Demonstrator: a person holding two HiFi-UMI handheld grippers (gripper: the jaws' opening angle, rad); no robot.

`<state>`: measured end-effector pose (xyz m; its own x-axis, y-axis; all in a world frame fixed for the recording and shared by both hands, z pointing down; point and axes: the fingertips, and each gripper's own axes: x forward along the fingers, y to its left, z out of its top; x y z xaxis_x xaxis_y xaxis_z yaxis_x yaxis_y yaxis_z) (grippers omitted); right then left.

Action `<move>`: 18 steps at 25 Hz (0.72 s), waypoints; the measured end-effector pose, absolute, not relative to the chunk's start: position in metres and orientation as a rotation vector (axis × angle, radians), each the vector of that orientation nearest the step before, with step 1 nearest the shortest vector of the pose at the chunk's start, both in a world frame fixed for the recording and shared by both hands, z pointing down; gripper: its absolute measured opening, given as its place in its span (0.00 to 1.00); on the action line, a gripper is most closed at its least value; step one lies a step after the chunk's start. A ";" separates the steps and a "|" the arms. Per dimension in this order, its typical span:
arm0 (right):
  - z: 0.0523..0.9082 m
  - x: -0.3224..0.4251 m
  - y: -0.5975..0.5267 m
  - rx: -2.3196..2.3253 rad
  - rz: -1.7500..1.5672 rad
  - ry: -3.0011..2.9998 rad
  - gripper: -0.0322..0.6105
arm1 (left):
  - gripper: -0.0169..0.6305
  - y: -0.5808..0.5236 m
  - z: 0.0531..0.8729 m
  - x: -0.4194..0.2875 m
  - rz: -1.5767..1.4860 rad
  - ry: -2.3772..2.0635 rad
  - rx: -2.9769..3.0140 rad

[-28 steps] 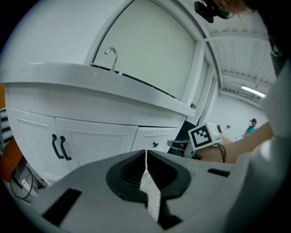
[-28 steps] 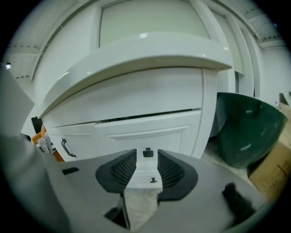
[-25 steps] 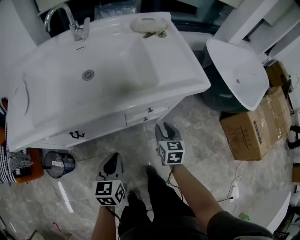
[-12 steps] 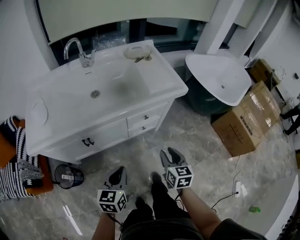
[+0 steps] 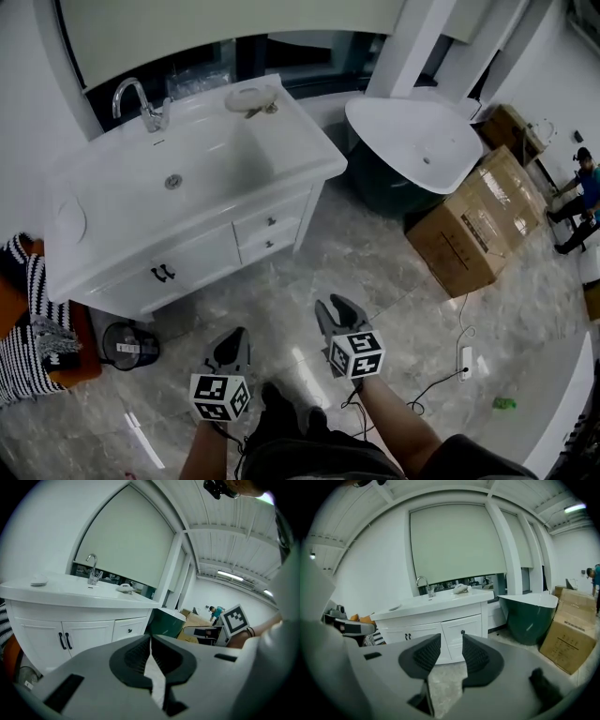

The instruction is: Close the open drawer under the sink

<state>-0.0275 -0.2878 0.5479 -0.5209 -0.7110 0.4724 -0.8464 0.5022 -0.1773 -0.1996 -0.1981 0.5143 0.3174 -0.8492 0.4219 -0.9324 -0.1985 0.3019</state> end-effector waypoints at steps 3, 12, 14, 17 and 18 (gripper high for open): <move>0.537 -0.018 -0.275 1.293 0.545 -2.460 0.29 | 0.06 -0.184 0.506 -0.181 0.231 -1.591 2.112; 0.499 0.029 -0.185 1.134 0.549 -2.589 0.28 | 0.06 -0.107 0.462 -0.120 0.223 -1.715 2.127; 0.491 0.043 -0.165 1.120 0.532 -2.610 0.28 | 0.06 -0.088 0.451 -0.106 0.213 -1.739 2.136; 0.481 0.064 -0.138 1.120 0.524 -2.630 0.27 | 0.06 -0.058 0.436 -0.083 0.196 -1.767 2.149; 0.477 0.071 -0.131 1.126 0.519 -2.634 0.24 | 0.06 -0.050 0.430 -0.076 0.183 -1.776 2.150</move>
